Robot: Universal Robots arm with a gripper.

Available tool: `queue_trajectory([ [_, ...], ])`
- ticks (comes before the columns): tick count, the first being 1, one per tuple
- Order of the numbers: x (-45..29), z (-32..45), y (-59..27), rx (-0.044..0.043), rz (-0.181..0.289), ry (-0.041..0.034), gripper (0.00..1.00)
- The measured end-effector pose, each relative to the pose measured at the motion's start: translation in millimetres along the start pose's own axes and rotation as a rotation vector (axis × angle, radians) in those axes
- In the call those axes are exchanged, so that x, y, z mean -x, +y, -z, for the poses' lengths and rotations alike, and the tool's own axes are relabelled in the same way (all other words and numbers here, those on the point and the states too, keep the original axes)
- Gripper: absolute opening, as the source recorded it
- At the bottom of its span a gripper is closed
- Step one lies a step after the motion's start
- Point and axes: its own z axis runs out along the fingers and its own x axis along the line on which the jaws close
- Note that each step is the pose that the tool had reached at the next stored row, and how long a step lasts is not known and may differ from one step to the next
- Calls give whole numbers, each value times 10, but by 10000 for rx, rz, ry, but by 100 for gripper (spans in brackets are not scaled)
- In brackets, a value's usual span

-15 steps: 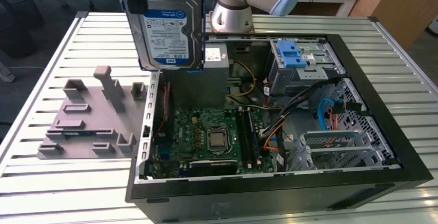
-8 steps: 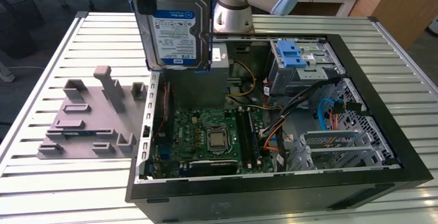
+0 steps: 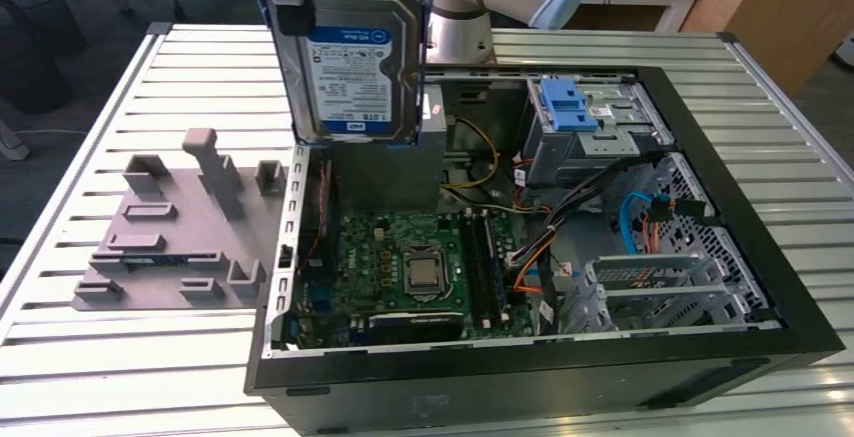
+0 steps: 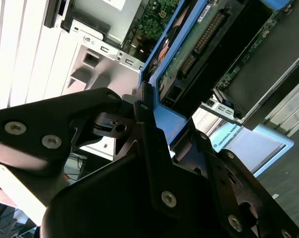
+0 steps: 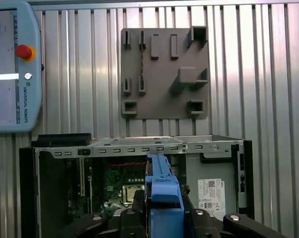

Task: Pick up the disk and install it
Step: 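Pick up the disk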

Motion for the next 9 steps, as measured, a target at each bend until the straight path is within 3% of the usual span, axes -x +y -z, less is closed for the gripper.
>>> queue_trajectory([
  [9, -48, -9, -165, 1, 0, 2, 36],
])
